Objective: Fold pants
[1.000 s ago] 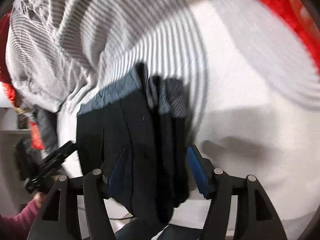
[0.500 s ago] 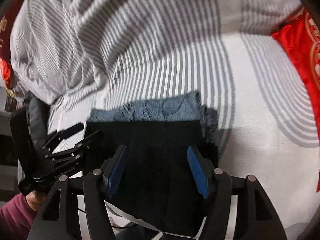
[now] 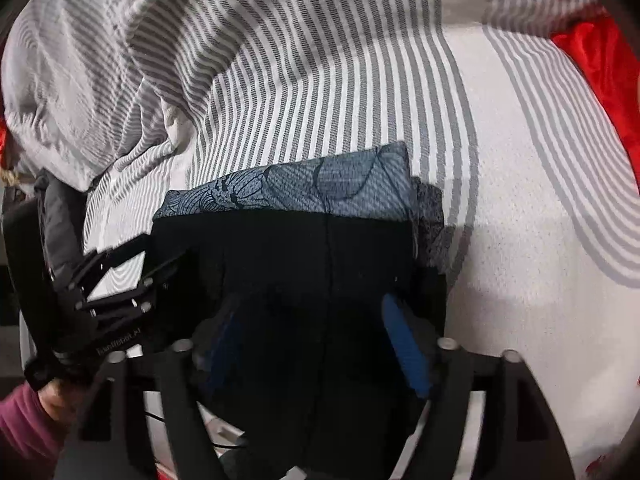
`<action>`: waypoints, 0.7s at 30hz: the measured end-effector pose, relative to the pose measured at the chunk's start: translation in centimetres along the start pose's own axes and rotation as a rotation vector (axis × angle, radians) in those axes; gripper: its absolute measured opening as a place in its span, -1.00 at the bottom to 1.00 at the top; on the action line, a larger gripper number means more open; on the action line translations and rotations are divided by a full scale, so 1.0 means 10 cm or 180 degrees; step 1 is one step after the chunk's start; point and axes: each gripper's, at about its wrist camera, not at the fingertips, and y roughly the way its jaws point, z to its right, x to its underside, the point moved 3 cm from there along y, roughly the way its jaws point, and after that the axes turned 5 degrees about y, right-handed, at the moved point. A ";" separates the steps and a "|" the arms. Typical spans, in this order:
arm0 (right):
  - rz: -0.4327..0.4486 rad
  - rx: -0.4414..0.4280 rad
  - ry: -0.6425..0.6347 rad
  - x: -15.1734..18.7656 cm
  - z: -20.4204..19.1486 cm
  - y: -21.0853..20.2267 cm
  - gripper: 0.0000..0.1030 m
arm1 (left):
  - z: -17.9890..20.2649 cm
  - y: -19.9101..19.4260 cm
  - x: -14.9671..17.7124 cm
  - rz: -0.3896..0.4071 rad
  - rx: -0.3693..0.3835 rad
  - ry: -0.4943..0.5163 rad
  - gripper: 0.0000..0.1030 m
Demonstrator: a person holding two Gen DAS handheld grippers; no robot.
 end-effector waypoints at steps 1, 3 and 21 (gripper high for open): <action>-0.0006 0.0030 0.0025 0.03 0.00 -0.03 0.62 | 0.01 -0.05 0.04 -0.0027 -0.0012 -0.0019 0.47; -0.0004 0.0106 0.0048 0.12 -0.01 -0.12 0.62 | 0.02 -0.17 0.13 -0.0052 -0.0060 -0.0053 0.47; 0.0072 0.0663 0.0190 0.93 -0.23 -0.58 0.76 | 0.10 -0.93 0.74 -0.0077 -0.0073 -0.0015 0.97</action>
